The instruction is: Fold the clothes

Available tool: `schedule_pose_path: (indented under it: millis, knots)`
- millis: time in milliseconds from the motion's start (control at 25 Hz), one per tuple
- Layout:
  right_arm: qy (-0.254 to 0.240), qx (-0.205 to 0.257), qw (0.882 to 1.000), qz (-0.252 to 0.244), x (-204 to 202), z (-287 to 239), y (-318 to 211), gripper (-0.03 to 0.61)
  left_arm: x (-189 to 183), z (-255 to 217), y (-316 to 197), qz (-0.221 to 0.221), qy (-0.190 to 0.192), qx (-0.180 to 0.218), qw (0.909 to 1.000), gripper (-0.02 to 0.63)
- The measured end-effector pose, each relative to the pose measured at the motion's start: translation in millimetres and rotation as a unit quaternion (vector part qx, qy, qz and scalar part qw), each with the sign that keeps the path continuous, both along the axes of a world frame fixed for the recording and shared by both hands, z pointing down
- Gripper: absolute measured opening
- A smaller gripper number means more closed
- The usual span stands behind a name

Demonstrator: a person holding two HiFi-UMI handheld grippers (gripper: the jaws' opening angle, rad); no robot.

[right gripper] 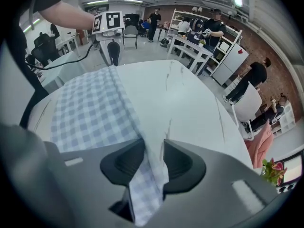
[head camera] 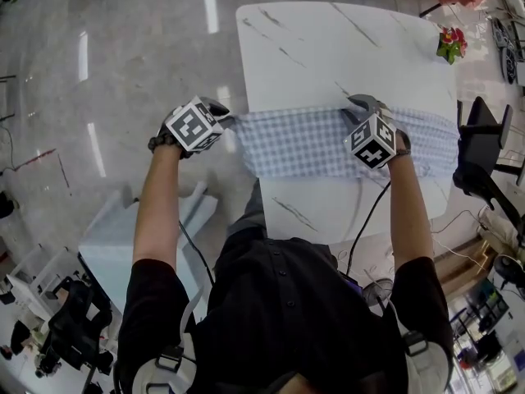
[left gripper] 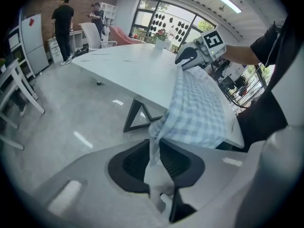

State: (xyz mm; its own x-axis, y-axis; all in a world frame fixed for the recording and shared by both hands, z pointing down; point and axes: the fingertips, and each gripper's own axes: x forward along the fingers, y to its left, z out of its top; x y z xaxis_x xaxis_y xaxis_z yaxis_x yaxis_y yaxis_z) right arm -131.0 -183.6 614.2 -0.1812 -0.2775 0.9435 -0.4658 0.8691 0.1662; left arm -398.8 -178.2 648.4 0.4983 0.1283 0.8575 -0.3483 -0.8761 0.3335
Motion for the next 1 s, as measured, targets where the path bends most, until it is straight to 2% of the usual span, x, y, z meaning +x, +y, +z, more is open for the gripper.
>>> schedule_pose_path:
  millis: [80,200,680,1000]
  knots:
    - [-0.013,-0.005,1.0,0.001,-2.4,-4.8,-0.5,0.164,-5.6,3.4,-6.3,-0.013,-0.01,0.013,0.9998,0.072]
    - [-0.033,-0.009,0.999,-0.002,-12.8,-12.6,1.3,0.207,-12.7,5.0,-9.0,-0.025,-0.016,0.022,0.9993,0.072]
    - [-0.069,0.019,0.997,-0.018,-52.2,-26.3,15.9,0.212,0.5,-21.2,22.7,-0.068,0.032,0.042,0.9962,0.069]
    - [-0.092,0.037,0.995,-0.021,-47.7,-38.6,46.3,0.21,27.0,-68.0,52.9,-0.08,0.05,0.096,0.9909,0.058]
